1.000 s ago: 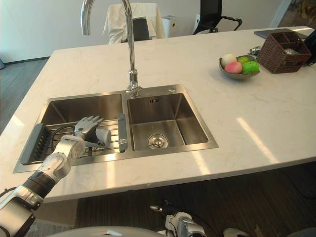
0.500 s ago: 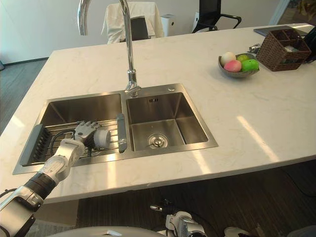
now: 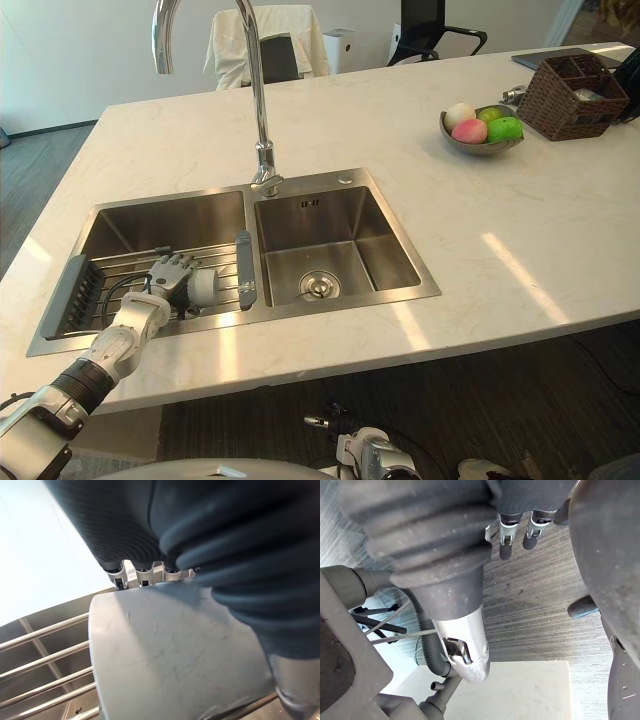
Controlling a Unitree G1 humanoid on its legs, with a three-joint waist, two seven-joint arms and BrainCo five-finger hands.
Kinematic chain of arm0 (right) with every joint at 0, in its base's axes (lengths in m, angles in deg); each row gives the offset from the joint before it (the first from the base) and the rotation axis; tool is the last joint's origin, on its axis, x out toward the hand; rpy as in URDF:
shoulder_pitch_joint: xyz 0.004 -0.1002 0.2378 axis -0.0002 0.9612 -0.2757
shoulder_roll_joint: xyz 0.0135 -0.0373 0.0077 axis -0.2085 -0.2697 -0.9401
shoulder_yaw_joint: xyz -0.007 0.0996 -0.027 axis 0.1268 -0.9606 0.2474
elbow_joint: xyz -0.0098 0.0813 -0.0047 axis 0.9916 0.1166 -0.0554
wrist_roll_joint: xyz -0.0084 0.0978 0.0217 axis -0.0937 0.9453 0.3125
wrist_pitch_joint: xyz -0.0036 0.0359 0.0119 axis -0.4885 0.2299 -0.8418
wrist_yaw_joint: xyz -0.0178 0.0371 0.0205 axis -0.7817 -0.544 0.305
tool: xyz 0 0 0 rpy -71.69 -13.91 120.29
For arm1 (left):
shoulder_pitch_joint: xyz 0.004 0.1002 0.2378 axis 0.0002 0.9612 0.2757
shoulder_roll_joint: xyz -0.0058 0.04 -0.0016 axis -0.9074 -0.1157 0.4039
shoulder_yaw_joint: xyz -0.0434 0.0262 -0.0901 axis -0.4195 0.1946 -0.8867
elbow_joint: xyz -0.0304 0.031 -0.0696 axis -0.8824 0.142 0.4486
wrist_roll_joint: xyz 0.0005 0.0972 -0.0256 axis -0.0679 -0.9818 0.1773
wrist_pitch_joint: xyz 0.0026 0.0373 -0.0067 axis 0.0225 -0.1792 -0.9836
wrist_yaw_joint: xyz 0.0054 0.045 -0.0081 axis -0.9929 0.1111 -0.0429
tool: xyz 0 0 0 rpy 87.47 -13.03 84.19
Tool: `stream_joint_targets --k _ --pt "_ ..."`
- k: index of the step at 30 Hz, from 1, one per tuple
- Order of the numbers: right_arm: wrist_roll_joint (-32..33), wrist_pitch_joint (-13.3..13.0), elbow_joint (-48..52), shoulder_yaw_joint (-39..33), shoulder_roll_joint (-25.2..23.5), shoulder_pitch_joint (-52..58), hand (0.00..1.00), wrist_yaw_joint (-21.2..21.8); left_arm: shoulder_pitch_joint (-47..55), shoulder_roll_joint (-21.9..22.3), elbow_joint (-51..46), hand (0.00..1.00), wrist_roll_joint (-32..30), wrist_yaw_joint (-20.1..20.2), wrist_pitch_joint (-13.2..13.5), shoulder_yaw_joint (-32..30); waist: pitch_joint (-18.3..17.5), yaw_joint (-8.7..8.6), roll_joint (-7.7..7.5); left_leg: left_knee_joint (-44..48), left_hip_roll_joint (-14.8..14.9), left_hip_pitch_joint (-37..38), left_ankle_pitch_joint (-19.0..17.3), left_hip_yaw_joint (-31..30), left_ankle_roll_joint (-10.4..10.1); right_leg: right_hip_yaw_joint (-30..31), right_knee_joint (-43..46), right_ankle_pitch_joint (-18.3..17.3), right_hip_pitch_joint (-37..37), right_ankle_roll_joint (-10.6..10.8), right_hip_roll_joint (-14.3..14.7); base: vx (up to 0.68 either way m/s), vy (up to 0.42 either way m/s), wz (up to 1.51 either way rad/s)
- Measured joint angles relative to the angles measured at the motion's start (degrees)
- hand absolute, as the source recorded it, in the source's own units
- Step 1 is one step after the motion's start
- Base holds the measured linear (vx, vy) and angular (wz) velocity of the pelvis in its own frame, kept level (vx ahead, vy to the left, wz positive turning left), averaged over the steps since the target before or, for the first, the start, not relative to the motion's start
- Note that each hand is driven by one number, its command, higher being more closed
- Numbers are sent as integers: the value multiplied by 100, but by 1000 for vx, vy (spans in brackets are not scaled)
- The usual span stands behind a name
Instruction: Walk over to the sink, pick up the cup, carry it to the dishwasher, place the cup inside the dishwasher, then close the dishwasher door
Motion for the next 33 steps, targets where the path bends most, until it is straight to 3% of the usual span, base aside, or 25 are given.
stream_joint_targets --k 12,13,20,26,33 --pt "1 151 -4 -1 9 -57 0 3 -2 60 171 0 191 -102 -36 10 -17 -40 17 0 0 -1 -20 6 -14 22 -34 1 1 0 4 0 0 0" --pt "1 199 -5 -1 12 -59 0 5 -14 85 217 100 351 -93 -41 -8 -20 -43 12 0 0 8 -25 20 -18 39 -34 1 1 0 5 0 0 -5" --pt "-8 256 -5 -8 25 -65 0 15 -81 157 477 100 943 125 -28 -101 -75 -68 21 0 1 73 -55 95 -21 103 -55 0 22 2 2 0 0 -6" --pt "-200 367 3 -26 24 -98 0 73 -181 161 609 100 1386 486 189 -230 -93 -73 19 -1 3 81 -55 103 -19 103 -71 6 21 13 -1 0 0 0" --pt "-215 435 2 -137 12 -90 0 74 -183 101 736 100 1823 376 610 -353 -92 -61 18 0 2 79 -62 105 -20 97 -79 6 22 14 -1 0 0 0"
